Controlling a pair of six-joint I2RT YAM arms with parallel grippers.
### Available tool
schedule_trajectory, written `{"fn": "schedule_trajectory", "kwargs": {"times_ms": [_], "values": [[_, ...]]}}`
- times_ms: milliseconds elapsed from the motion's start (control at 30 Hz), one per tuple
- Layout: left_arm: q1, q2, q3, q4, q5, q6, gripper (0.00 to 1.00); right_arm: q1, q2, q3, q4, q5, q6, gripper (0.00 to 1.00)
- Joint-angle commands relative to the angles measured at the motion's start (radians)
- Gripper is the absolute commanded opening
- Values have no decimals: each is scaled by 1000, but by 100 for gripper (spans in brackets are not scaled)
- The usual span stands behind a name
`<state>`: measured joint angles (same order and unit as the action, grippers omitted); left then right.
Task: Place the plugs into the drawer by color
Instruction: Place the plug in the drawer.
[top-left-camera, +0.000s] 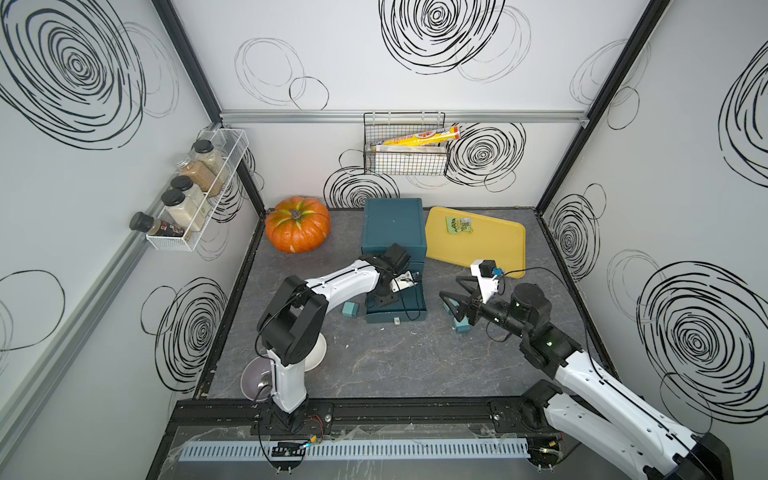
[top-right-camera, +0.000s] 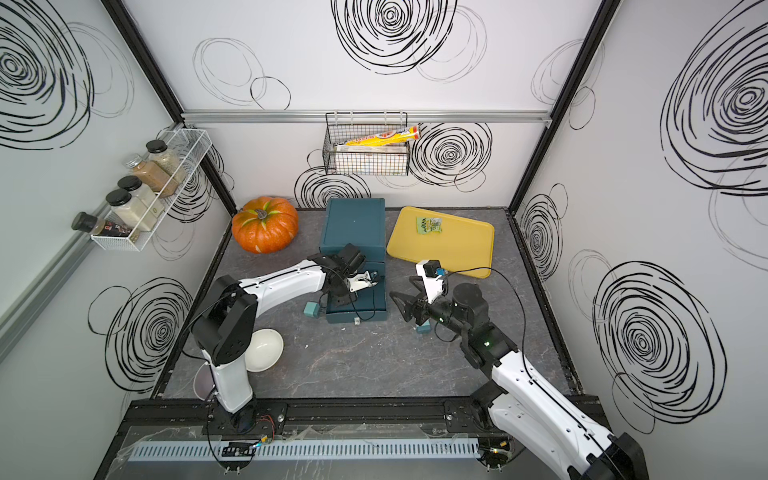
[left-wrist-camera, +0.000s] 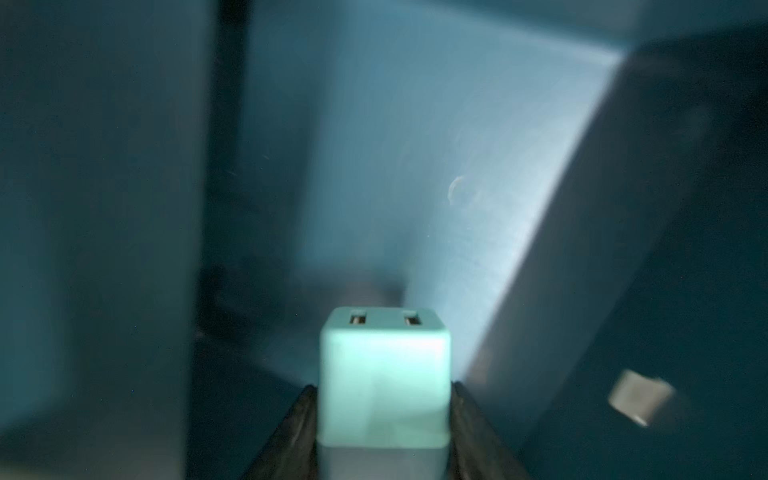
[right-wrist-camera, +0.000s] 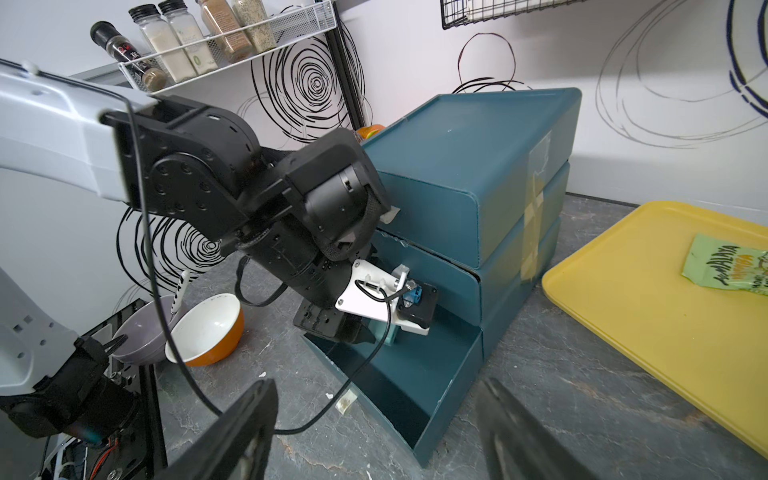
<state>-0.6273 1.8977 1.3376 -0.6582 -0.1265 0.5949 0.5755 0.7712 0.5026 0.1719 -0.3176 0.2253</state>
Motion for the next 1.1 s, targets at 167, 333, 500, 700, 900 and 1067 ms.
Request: {"fn": "schedule_trajectory", "kwargs": {"times_ms": [167,333,500,700,900,1067], "values": [[14,49,24,-17,47,-14,0,3,-11,-15,0,10,8,80],[15,68,46,-32,26,-48,0,3,-5,-14,-2,12,6,81],[-8,33,-10,23,-16,-47,10,3,-5,-16,3,19,6,81],[-43,-40,-53,82,-54,-56,93,3,1,-15,3,19,6,81],[-51,-22,-38,56,-70,-93,99,3,3,-18,5,26,5,81],[-80,-106,3,72,-151,-119,99,2,22,-19,12,22,9,81]]}}
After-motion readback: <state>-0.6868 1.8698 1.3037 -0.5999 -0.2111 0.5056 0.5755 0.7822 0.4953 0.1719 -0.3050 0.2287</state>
